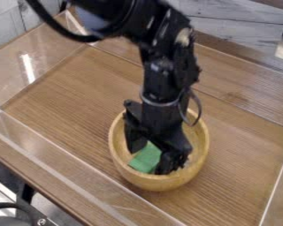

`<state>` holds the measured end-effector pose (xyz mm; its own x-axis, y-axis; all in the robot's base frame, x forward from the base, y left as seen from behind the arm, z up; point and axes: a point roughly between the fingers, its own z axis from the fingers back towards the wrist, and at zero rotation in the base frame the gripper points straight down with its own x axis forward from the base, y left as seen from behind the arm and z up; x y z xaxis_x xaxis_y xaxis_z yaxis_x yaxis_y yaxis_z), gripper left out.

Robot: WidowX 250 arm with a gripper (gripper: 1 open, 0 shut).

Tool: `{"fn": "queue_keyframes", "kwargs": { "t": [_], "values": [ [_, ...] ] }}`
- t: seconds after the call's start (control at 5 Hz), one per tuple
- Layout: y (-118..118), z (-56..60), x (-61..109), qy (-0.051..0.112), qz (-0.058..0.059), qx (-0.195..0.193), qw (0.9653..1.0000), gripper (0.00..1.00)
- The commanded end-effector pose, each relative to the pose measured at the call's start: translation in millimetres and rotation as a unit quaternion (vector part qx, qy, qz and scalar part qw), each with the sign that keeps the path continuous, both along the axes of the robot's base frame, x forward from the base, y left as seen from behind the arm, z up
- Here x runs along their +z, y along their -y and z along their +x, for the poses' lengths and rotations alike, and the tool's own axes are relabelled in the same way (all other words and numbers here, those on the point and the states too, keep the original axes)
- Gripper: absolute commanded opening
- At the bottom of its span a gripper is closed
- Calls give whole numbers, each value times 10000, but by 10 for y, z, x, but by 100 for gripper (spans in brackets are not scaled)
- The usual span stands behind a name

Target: Remove the green block from inside the brown bowl and put it on the table

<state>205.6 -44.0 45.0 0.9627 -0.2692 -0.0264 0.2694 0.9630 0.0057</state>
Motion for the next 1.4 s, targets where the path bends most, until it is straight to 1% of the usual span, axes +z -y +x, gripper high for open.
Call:
{"fn": "queue_keyframes", "kwargs": {
  "t": [0.0,0.2,0.4,1.2],
  "values": [
    [18,90,24,265,-74,-86,9996,100],
    [23,96,-22,266,-112,-92,9995,0],
    [30,84,-24,220,-144,-74,9996,0],
    [31,-16,79,-163,-282,76,9994,0]
  ]
}}
